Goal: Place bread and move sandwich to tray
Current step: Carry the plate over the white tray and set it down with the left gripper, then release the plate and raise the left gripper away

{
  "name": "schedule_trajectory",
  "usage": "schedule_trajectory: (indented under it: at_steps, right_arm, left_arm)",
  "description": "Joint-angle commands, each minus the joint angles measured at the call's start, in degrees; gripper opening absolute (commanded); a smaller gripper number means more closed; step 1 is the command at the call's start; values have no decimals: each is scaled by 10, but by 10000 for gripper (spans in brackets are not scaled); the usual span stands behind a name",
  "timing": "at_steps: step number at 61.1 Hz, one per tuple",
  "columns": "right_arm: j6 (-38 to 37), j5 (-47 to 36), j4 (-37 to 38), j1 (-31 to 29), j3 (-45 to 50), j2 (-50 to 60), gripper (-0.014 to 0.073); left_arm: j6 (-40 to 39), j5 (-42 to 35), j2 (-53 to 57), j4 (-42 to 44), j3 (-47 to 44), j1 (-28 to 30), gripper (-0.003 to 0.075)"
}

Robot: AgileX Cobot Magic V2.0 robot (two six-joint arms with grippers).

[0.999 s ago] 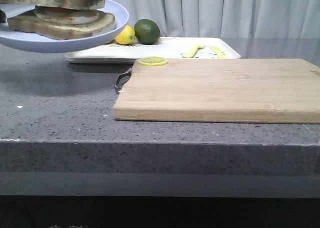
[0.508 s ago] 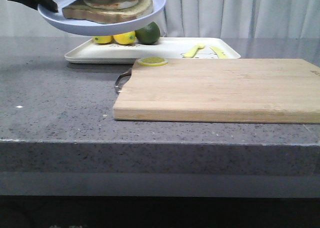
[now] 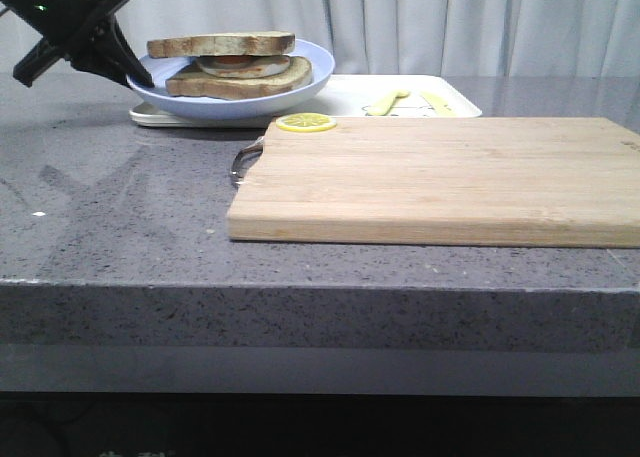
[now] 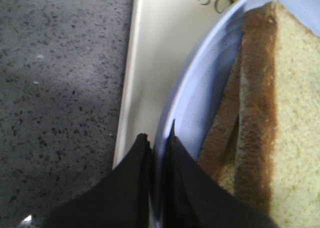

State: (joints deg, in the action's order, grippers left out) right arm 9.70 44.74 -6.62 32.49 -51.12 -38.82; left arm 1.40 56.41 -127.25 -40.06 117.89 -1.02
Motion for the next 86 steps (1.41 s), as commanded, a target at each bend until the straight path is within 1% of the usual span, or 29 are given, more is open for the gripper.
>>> schedule_trajectory:
  at_steps: [1,4,5,10,12,16,18,21,28,39,45,54,61,69,75,86]
  right_arm:
    - [1,-40,4,-4,-16,0,297]
    - [1,-40,4,-4,-16,0,297]
    - [1,-40,4,-4,-16,0,297]
    - [1,-40,4,-4,-16,0,297]
    - [1,-40,4,-4,-16,0,297]
    - [1,-40,4,-4,-16,0,297]
    - [1,-40,4,-4,-16,0,297]
    - [1,-40,4,-4,-16,0,297]
    - [1,-40,4,-4,-16,0,297]
    - [1,-40,4,-4,-16,0,297]
    - [1,-40,4,-4,-16,0,297]
    - [1,-40,4,-4,-16,0,297]
    - [1,-40,4,-4,-16,0,297]
    - [1,-40,4,-4,-16,0,297]
    - [1,-40,4,-4,-16,0,297]
    - [1,-40,4,-4,-16,0,297]
  left_arm:
    - [-14,-18,36,-50,27,-3,1]
    - [-14,-18,35,-50,27,-3,34]
    - [-14,-18,35,-50,28,-3,64]
    - [-14,-18,34,-50,28,-3,158]
    - [-14,-18,34,-50,28,-3,218]
    - [-14,-13,34,-50,29,-3,296]
    - [-14,-11,34,-50,29,-3,326]
    - [-14,-7,34,-51,29,-3,346]
    - [-2,3,40,-51,29,-3,347]
    - [67,14,73,-39,29,-3,346]
    - [80,15,103,-13,29,-3,346]
    - [84,43,160,52,29,-5,346]
    - [101,54,206,68,14,-6,346]
    - [127,38,273,71,-43,-11,346]
    - [153,17,334,72,-108,-22,346]
    - [206,-30,437,72,-238,-62,346]
